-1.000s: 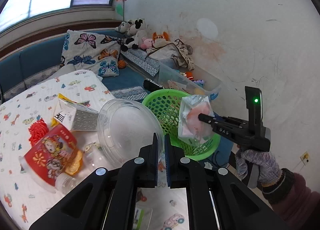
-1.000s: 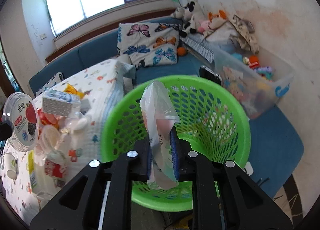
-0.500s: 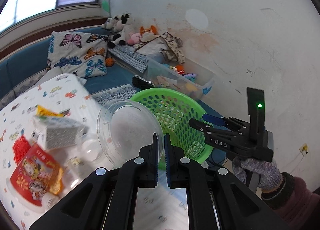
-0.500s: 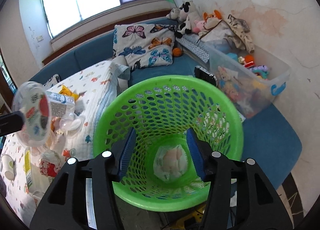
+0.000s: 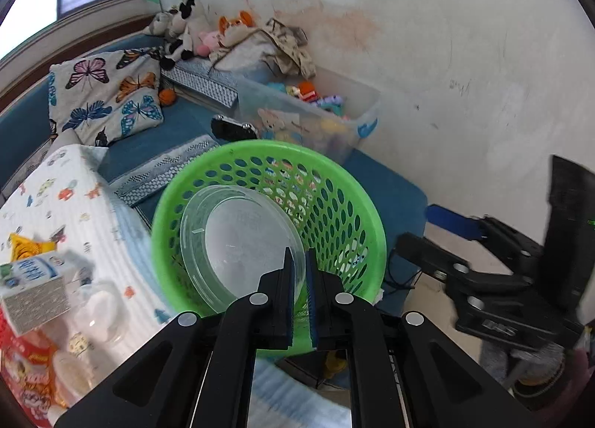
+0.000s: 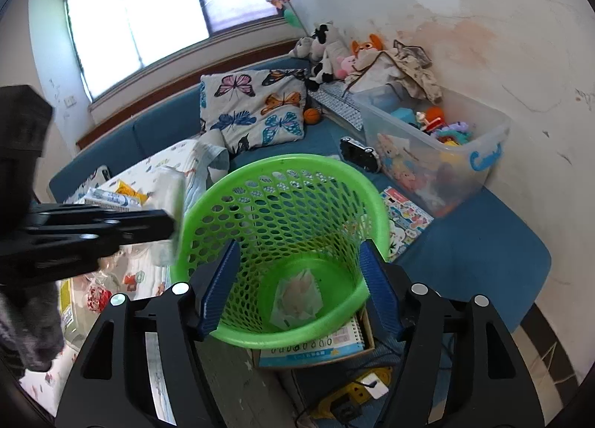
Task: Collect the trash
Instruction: 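Return both tools from the basket back over the table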
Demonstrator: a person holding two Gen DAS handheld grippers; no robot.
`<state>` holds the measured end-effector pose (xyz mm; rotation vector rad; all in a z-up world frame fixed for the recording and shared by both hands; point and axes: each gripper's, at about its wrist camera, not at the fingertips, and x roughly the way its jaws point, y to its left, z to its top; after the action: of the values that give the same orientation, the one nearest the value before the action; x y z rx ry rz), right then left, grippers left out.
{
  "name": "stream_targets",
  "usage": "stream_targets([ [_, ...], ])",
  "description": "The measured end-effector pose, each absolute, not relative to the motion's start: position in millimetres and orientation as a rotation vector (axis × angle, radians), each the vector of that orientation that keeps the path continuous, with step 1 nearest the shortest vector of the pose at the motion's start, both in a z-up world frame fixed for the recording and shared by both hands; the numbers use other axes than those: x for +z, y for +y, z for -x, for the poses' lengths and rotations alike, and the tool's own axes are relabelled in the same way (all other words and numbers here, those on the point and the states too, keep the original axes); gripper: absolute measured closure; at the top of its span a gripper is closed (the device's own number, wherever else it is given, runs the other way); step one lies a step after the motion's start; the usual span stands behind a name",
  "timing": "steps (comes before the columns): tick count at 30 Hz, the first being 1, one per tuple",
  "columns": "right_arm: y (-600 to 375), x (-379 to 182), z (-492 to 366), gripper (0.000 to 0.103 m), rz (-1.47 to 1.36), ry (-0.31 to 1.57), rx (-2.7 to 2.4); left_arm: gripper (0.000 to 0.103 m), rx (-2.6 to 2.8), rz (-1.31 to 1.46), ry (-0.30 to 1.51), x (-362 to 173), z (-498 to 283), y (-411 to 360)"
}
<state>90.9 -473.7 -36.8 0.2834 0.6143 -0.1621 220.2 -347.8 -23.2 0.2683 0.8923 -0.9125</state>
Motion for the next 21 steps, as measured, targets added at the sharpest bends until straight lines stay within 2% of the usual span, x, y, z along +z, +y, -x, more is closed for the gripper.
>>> stream_targets([
  [4, -480, -40, -82, 0.036, -0.3, 0.612, -0.169, 0.096, -0.906, -0.298, 0.937, -36, -227, -369],
  [6, -482, -44, -79, 0.036, -0.312, 0.614, -0.171, 0.091, -0.886, -0.313, 0.949, -43, -231, -378],
  [9, -483, -49, -75, 0.036, -0.325, 0.622, -0.169, 0.077, -0.884, -0.317, 0.966, -49, -234, -385],
  [11, -483, -51, -73, 0.036, -0.322, 0.628, -0.17, 0.063, -0.87, -0.323, 0.973, -53, -234, -386],
  [13, -483, -52, -72, 0.036, -0.318, 0.63, -0.173, 0.056, -0.871, -0.323, 0.98, -55, -234, -385],
  [21, -476, -49, -68, 0.036, -0.325, 0.616, -0.147, 0.054, -0.836, -0.266, 0.94, -37, -229, -351],
])
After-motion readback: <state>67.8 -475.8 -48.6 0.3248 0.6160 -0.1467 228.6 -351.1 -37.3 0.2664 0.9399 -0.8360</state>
